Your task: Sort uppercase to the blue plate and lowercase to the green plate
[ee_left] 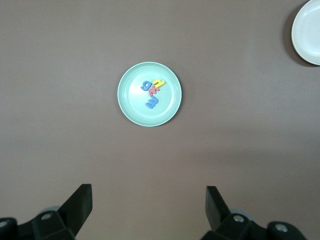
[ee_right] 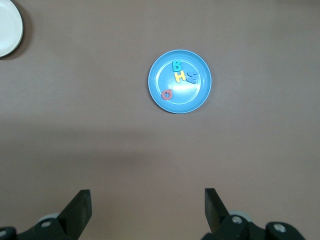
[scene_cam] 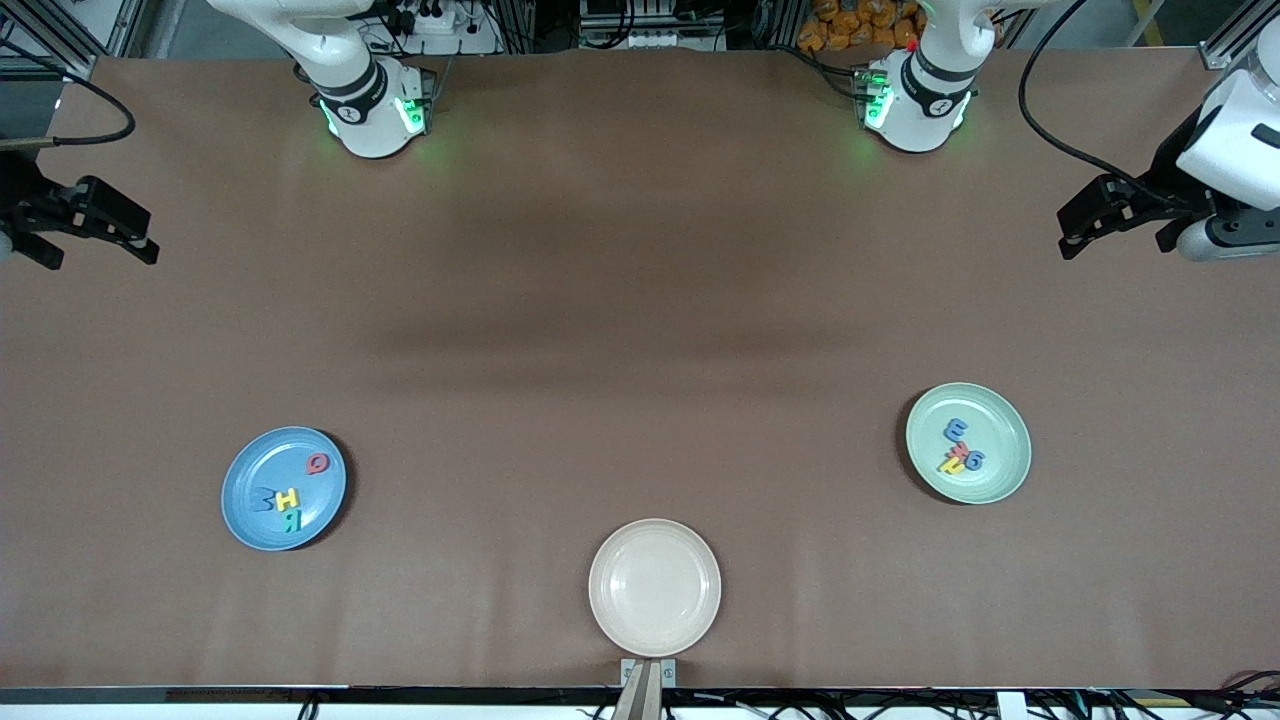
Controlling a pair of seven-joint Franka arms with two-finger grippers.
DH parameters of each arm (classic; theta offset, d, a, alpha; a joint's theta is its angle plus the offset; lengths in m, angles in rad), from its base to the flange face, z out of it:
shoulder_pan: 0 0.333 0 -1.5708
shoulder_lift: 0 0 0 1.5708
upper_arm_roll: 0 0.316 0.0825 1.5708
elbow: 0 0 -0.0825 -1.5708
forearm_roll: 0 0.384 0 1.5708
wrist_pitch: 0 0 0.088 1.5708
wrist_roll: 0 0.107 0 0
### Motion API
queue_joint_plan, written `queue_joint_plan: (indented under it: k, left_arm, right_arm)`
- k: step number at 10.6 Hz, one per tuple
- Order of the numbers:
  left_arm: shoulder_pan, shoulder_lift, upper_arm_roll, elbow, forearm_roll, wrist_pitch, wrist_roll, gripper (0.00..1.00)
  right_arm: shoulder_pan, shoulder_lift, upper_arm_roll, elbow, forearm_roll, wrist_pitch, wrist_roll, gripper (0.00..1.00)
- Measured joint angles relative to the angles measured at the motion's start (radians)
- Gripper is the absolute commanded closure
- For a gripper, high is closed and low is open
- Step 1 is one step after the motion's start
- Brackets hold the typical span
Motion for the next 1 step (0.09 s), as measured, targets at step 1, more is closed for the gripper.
queue_joint_plan:
  k: [1]
  left_arm:
    - [0.0, 0.0, 0.0, 0.0, 0.0, 0.0, 0.0, 0.0]
  right_arm:
    - [0.0, 0.0, 0.0, 0.0, 0.0, 0.0, 0.0, 0.0]
